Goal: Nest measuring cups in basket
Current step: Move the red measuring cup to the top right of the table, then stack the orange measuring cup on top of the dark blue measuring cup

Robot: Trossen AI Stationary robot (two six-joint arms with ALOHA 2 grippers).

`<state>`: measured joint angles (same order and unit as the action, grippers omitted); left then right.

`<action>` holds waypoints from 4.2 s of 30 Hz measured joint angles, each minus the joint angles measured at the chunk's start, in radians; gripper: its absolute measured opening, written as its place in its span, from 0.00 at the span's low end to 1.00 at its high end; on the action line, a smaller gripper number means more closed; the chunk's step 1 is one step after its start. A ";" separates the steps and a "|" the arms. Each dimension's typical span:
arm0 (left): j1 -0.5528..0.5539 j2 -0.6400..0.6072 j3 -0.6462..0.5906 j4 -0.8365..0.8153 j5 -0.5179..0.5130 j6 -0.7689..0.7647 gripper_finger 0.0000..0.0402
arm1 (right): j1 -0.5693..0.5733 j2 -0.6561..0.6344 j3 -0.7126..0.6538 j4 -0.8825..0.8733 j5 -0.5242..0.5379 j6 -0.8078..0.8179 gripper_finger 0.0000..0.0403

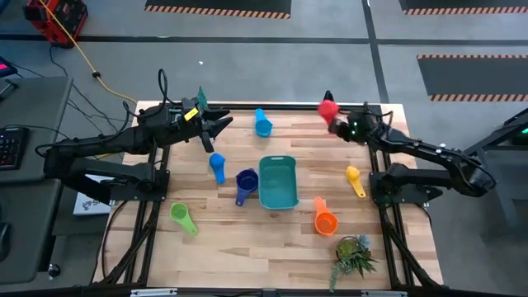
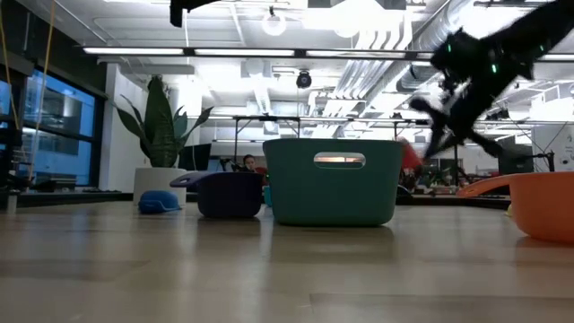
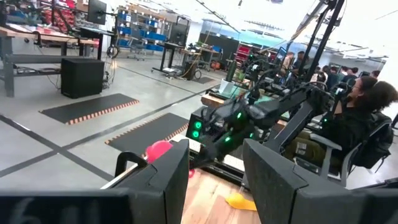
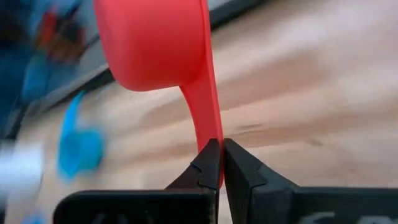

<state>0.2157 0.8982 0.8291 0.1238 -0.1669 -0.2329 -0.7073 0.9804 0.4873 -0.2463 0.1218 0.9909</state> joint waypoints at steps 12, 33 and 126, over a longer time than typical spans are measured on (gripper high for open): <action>0.000 0.000 0.000 0.000 0.000 0.061 0.35 | 0.471 0.114 0.620 -0.512 0.264 -1.150 0.00; 0.000 0.000 0.000 -0.038 -0.004 0.085 0.35 | 0.836 0.519 0.839 -0.754 1.177 -1.279 0.00; 0.000 0.000 0.000 -0.050 -0.004 0.132 0.35 | 0.663 -0.301 0.067 -0.531 -0.030 -0.093 0.00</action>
<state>0.2154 0.8978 0.8291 0.0735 -0.1711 -0.1005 -0.0441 0.6792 0.5542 -0.7773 0.0916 0.8981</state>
